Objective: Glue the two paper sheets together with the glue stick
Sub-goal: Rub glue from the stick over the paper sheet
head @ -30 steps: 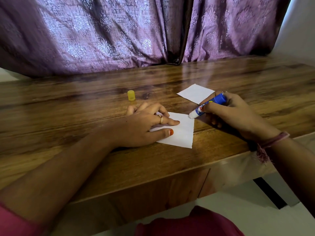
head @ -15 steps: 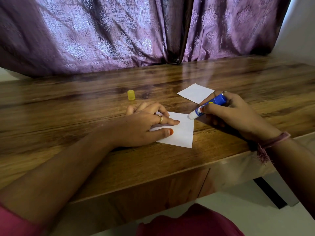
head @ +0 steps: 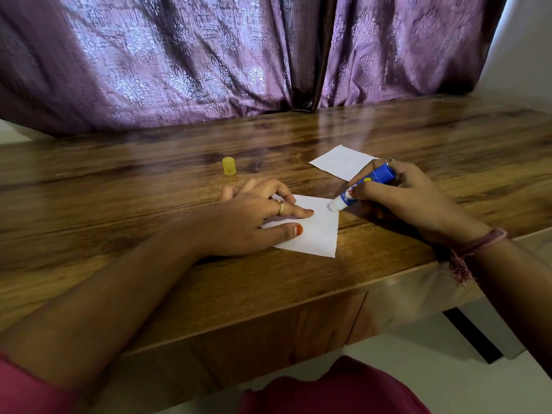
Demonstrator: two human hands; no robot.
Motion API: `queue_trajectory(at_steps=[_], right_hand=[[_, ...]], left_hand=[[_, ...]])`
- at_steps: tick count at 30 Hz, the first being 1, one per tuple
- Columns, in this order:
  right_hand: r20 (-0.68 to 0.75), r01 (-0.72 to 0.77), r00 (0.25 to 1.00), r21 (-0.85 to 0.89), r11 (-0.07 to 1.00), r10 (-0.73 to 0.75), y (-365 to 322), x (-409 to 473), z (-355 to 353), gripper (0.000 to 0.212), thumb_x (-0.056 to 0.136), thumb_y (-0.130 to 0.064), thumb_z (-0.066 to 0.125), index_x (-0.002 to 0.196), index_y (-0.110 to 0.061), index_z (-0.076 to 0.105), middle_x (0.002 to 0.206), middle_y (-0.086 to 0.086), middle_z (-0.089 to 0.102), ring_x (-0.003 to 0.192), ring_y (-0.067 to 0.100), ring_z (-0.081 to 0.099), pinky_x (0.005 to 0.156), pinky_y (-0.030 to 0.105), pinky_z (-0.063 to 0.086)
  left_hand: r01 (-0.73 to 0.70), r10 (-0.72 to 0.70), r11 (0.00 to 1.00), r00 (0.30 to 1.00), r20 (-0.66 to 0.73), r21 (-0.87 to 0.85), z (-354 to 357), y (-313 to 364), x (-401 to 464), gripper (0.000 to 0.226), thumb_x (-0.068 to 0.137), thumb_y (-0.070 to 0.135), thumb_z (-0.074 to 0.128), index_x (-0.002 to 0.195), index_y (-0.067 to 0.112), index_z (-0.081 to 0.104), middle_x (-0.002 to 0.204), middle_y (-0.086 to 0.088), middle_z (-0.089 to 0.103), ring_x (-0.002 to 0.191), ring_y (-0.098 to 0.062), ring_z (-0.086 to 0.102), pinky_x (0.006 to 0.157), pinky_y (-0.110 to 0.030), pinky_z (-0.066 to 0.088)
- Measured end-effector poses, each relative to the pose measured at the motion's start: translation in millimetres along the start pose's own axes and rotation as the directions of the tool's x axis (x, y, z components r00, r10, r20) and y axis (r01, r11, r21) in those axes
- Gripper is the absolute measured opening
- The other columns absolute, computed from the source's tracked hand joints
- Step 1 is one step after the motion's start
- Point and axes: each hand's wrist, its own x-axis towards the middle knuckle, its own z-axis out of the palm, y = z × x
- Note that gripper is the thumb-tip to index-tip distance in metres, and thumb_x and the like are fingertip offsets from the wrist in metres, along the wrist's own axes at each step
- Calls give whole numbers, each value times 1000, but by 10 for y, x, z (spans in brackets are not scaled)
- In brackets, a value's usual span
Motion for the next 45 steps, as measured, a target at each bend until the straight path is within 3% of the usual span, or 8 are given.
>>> queue_trajectory(at_steps=[6, 10, 14, 17, 26, 32, 40, 45], right_hand=[[-14, 18, 1000, 8, 1000, -18, 21, 9, -8, 14, 79, -11, 67, 65, -14, 66, 48, -2, 53, 42, 9, 43, 41, 16, 34], [78, 40, 996, -11, 999, -39, 10, -17, -10, 9, 80, -12, 66, 71, -12, 67, 57, 13, 59, 45, 12, 46, 41, 18, 37], [33, 35, 999, -25, 999, -34, 0, -8, -3, 15, 81, -9, 66, 67, -15, 68, 52, 1, 57, 45, 11, 46, 41, 18, 36], [107, 56, 993, -45, 997, -51, -13, -36, -5, 9, 83, -7, 65, 74, -10, 67, 55, 2, 60, 46, 10, 48, 42, 18, 37], [133, 57, 990, -29, 998, -52, -16, -46, -11, 5, 79, -10, 67, 77, -6, 66, 62, 14, 62, 48, 11, 50, 44, 20, 40], [147, 72, 987, -29, 997, -67, -21, -49, -14, 5, 83, -2, 63, 79, -3, 66, 62, 13, 61, 49, 10, 51, 45, 20, 41], [162, 102, 982, -40, 994, -94, -35, -64, 3, 9, 84, 1, 63, 79, -6, 67, 66, 25, 61, 49, 13, 50, 45, 21, 41], [196, 104, 976, -24, 994, -98, -48, -74, 13, 2, 79, -9, 67, 79, -11, 68, 64, 19, 62, 49, 12, 50, 46, 22, 41]], left_hand=[[7, -7, 1000, 1000, 4, -1, 7, 0, 1, 37, 90, 61, 34, 126, 59, 42, 122, 25, 33, 117, 6, 19, 68, -25, 10], [11, -11, 1000, 1000, 1, -8, 11, -9, 4, 38, 89, 63, 34, 127, 59, 42, 122, 25, 33, 117, 5, 19, 74, -26, 9], [21, -21, 1000, 1000, 1, -12, 18, -6, 9, 43, 85, 65, 31, 126, 60, 42, 121, 26, 33, 119, 3, 20, 80, -32, 13], [19, -19, 1000, 1000, -5, -17, 23, -14, 10, 42, 84, 66, 31, 125, 62, 41, 120, 27, 33, 119, 4, 20, 79, -32, 14], [15, -15, 1000, 1000, -14, 7, 21, -22, 12, 43, 84, 67, 30, 125, 63, 40, 119, 28, 32, 115, 6, 19, 68, -29, 11], [20, -20, 1000, 1000, 3, 9, 4, -1, 6, 43, 83, 66, 29, 125, 63, 39, 120, 28, 32, 116, 5, 19, 66, -28, 10], [18, -18, 1000, 1000, 7, 0, 3, -5, 8, 38, 89, 62, 35, 126, 61, 41, 122, 24, 34, 118, 3, 19, 66, -28, 10], [18, -19, 1000, 1000, 2, 22, 15, -6, 9, 42, 83, 66, 30, 124, 63, 40, 123, 26, 34, 119, 4, 19, 65, -28, 10]])
